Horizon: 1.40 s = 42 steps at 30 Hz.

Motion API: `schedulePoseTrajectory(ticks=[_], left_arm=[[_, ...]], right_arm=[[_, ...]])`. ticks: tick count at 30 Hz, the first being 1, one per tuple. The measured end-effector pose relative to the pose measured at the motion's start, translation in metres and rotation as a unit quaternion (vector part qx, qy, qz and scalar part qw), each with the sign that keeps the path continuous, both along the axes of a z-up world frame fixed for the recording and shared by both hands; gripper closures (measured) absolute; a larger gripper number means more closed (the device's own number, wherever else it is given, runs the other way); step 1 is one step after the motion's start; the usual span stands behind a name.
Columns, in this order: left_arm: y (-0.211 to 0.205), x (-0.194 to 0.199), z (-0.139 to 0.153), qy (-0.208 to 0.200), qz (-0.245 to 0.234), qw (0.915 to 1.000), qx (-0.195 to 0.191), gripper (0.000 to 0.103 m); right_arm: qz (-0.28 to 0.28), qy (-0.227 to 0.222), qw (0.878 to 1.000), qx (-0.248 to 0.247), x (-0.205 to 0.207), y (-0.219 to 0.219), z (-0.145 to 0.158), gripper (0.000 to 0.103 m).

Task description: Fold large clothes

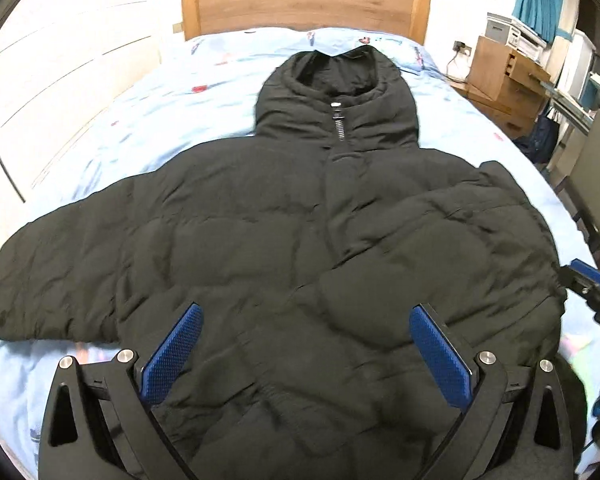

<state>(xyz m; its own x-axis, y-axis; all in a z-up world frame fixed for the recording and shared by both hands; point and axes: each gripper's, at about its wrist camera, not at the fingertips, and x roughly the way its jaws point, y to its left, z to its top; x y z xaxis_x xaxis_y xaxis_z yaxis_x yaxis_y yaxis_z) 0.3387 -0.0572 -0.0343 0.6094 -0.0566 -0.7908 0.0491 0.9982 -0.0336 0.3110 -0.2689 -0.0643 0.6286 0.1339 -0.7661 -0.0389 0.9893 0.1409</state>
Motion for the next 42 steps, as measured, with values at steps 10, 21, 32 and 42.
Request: schedulePoseTrajectory(ticks=[10,21,32,42], left_arm=[[-0.017,0.009,-0.056,0.058,-0.019,0.998,0.018,0.001],[0.014,-0.048,0.011,0.022,-0.012,0.9997,0.008,0.001],[0.049,-0.132,0.082,-0.065,-0.017,0.9977,0.01,0.004],[0.111,-0.189,0.101,-0.073,0.0,0.9974,-0.002,0.003]], right_arm=[[-0.012,0.035,0.999,0.025,0.006,0.005,-0.038,0.058],[-0.054,0.025,0.998,0.017,-0.047,0.0,0.01,0.058],[-0.057,-0.01,0.998,0.021,-0.126,0.031,0.073,0.057],[-0.035,-0.037,0.998,0.024,-0.173,0.078,0.104,0.052]])
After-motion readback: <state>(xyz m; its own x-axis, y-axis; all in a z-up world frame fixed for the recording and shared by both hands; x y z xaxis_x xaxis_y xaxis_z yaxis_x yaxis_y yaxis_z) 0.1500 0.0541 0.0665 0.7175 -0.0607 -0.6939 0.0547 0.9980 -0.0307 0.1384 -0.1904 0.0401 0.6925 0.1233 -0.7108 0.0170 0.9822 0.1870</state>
